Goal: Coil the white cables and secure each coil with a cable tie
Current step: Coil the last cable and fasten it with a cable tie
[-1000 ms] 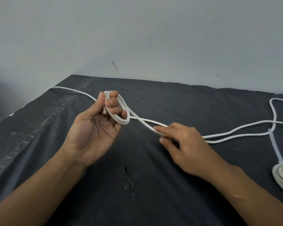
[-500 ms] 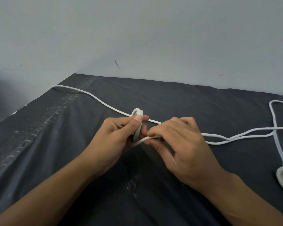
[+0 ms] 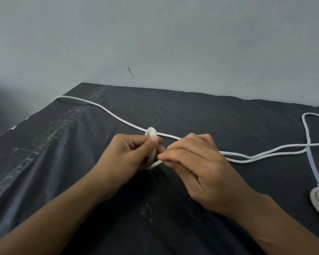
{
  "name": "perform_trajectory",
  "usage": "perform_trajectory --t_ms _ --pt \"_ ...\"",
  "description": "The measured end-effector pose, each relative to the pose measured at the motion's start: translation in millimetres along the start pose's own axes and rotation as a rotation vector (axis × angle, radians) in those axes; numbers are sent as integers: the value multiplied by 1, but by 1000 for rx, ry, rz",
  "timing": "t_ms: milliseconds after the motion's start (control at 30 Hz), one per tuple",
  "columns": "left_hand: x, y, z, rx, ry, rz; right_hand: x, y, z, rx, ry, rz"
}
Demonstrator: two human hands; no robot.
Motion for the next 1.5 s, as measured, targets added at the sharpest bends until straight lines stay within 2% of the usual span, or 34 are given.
perform_trajectory --t_ms 67,100,233,367,467,633,733,833,933,1033,1133,1233,1300,1400,1500 --pt "5 2 -16 -134 -135 -16 0 7 12 6 109 -48" --pt "7 1 -23 -108 -202 7 1 12 19 24 161 -79" --pt "12 2 -39 254 -370 94 5 34 31 2 247 -253" --pt "24 11 -53 411 -581 73 11 53 29 -172 255 -430" --pt "29 21 -57 536 -679 36 18 75 24 -334 233 -603" --pt "17 37 -37 891 -634 -13 37 101 14 -171 49 -764" --pt "1 41 -6 1029 -433 -73 43 112 18 -28 -30 -764" --pt "-12 35 26 925 -141 -120 40 104 17 16 -96 -648" --pt "-19 20 38 803 51 -107 28 73 1 37 -221 -446" --pt "-21 6 43 657 167 -92 12 38 -8 60 -255 -246" --pt "-19 -5 41 486 218 -51 2 17 -4 -41 -200 -158" --pt "-11 -7 32 209 265 -53 -2 7 -4 -131 -211 -137" --pt "-6 1 19 -2 219 -103 -3 8 -1 -172 -188 -154" --pt "-1 12 -4 -286 48 -186 -5 14 8 -199 -91 -179" --pt "7 12 -25 -259 -225 -134 -2 26 21 -270 65 -253"
Point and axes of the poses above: each hand's wrist, its own x-axis away from the middle knuckle, its own z-axis out of the back of the hand, y = z × x, the point moved 8 cm from there along -x, towards the middle knuckle, and after that the axes turned 5 degrees about -x, right-handed, at the moved point
